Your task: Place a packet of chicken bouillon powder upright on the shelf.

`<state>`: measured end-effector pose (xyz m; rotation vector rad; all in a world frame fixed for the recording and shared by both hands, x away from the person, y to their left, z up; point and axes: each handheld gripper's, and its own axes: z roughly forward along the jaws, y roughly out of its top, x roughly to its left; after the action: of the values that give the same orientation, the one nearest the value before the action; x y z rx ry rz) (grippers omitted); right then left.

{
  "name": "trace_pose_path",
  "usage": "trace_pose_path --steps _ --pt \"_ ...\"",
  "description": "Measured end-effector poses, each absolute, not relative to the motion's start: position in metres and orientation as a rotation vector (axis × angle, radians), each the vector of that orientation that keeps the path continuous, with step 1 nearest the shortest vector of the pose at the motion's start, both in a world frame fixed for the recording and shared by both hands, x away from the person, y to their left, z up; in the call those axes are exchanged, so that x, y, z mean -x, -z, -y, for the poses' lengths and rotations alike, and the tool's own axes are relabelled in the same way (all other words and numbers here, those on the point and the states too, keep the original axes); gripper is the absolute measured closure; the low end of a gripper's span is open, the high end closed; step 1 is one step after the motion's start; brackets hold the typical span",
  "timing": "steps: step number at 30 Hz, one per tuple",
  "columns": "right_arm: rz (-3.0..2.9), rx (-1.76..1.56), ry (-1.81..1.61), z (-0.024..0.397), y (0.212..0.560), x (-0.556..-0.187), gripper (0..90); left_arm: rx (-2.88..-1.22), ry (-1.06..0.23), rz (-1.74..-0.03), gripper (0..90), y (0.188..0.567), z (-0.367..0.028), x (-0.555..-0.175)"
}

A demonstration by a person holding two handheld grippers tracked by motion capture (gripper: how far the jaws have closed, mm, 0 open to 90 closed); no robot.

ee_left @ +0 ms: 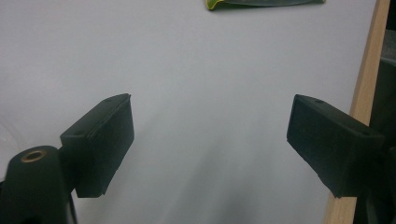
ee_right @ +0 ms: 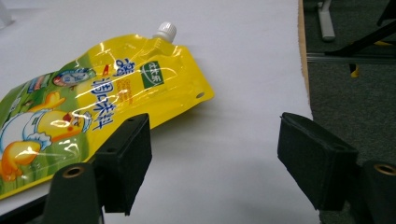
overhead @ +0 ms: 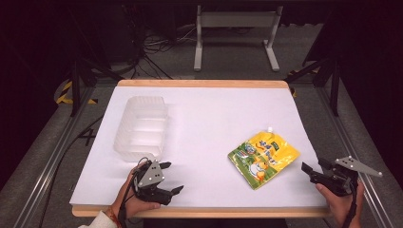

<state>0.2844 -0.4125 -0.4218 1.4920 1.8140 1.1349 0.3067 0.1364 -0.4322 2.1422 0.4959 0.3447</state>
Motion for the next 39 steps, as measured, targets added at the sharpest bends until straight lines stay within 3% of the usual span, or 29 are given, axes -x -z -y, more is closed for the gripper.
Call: trace_pose_path --steps 11,32,35,39 --pt "-1.951 -1.524 -1.237 0.401 0.431 -0.286 24.3 -2.157 -0.320 -0.467 14.5 0.435 -0.133 -0.307" --pt "-2.166 -1.600 -1.442 0.350 0.444 -0.323 26.0 -2.179 -0.307 -0.458 14.1 0.437 -0.123 -0.310" --pt "-2.171 -1.580 -1.416 0.341 0.443 -0.324 29.6 -2.174 -0.295 -0.454 14.7 0.436 -0.120 -0.312" --pt "-2.121 -1.598 -1.391 0.333 0.444 -0.329 58.3 -2.170 -0.283 -0.440 15.4 0.435 -0.113 -0.314"
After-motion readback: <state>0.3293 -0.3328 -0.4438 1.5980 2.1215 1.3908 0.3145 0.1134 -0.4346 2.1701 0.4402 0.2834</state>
